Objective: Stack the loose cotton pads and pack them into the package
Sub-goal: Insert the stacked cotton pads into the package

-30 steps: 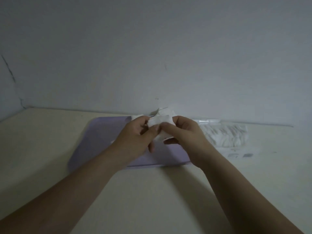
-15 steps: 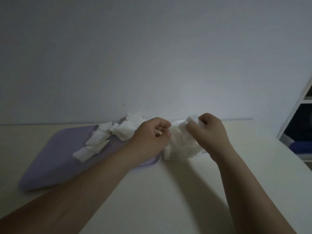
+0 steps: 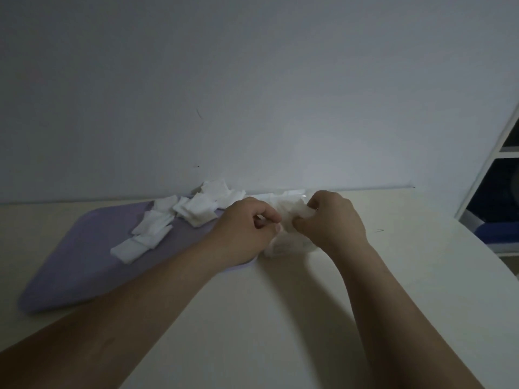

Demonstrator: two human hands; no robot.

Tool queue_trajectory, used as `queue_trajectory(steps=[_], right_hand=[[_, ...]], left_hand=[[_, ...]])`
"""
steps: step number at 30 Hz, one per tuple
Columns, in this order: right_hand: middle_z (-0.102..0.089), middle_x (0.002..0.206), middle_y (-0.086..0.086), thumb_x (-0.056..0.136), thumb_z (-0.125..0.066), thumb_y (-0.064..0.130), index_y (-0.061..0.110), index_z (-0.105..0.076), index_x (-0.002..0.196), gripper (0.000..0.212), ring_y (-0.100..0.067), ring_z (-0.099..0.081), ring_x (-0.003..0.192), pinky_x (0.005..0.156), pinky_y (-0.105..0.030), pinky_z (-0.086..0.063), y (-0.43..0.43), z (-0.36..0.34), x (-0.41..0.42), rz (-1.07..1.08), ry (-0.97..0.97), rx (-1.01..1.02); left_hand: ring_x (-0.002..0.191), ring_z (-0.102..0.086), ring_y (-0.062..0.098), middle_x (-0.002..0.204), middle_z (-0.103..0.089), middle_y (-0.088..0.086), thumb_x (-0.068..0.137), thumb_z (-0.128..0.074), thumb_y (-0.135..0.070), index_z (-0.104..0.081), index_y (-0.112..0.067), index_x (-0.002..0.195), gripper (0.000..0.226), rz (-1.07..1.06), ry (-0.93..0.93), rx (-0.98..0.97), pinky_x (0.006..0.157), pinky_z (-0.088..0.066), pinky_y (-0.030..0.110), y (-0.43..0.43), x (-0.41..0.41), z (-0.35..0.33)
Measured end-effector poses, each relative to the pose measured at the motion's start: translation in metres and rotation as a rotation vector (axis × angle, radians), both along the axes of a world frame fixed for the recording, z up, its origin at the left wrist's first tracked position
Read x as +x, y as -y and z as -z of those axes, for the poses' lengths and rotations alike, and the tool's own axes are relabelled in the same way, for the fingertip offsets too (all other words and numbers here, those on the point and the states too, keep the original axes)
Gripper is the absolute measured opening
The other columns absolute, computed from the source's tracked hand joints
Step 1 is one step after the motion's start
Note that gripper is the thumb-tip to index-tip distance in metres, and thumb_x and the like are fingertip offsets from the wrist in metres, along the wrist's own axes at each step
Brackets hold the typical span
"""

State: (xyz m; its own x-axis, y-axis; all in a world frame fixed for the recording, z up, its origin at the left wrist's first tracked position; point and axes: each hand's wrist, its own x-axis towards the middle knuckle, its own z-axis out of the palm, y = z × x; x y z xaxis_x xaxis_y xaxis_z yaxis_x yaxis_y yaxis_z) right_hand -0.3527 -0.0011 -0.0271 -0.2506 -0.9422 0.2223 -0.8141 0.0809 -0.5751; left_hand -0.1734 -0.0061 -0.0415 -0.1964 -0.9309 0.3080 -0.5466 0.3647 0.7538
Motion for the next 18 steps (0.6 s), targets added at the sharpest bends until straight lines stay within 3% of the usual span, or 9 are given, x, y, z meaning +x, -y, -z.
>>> queue_trajectory(steps=[5,10,15,18], right_hand=[[-0.066,0.077,0.006,0.072,-0.075,0.045,0.020,-0.066,0.081,0.029,-0.015,-0.063,0.071,0.060,-0.025,-0.041,-0.008,-0.010,0.000,-0.017,-0.030,0.150],[-0.058,0.057,0.002,0.083,-0.060,0.044,0.010,-0.063,0.065,0.038,-0.022,-0.060,0.060,0.053,-0.025,-0.037,-0.013,-0.011,0.004,-0.030,-0.057,0.106],[-0.069,0.070,0.003,0.084,-0.067,0.031,0.018,-0.066,0.071,0.018,-0.020,-0.067,0.069,0.061,-0.029,-0.052,-0.013,-0.008,0.011,-0.100,0.029,0.023],[-0.069,0.066,-0.001,0.084,-0.072,0.030,0.014,-0.069,0.069,0.023,-0.022,-0.068,0.066,0.063,-0.033,-0.056,-0.010,0.000,0.017,-0.140,0.067,0.019]], left_hand=[[0.075,-0.062,0.001,0.097,-0.069,-0.005,0.083,-0.080,-0.019,-0.078,-0.023,0.089,0.008,0.006,-0.005,-0.002,0.073,-0.048,0.010,-0.003,-0.002,-0.001],[0.073,-0.063,0.004,0.093,-0.069,0.000,0.078,-0.086,-0.017,-0.078,-0.021,0.085,0.011,-0.030,-0.061,-0.045,0.072,-0.049,0.014,-0.004,-0.002,0.004],[0.068,-0.059,0.004,0.089,-0.062,-0.009,0.078,-0.086,-0.029,-0.076,-0.029,0.075,0.010,-0.076,0.002,-0.105,0.070,-0.047,0.020,0.000,0.004,0.011],[0.068,-0.060,0.006,0.088,-0.063,-0.010,0.083,-0.082,-0.028,-0.076,-0.025,0.076,0.010,-0.026,-0.009,-0.124,0.068,-0.047,0.021,-0.002,0.005,0.017]])
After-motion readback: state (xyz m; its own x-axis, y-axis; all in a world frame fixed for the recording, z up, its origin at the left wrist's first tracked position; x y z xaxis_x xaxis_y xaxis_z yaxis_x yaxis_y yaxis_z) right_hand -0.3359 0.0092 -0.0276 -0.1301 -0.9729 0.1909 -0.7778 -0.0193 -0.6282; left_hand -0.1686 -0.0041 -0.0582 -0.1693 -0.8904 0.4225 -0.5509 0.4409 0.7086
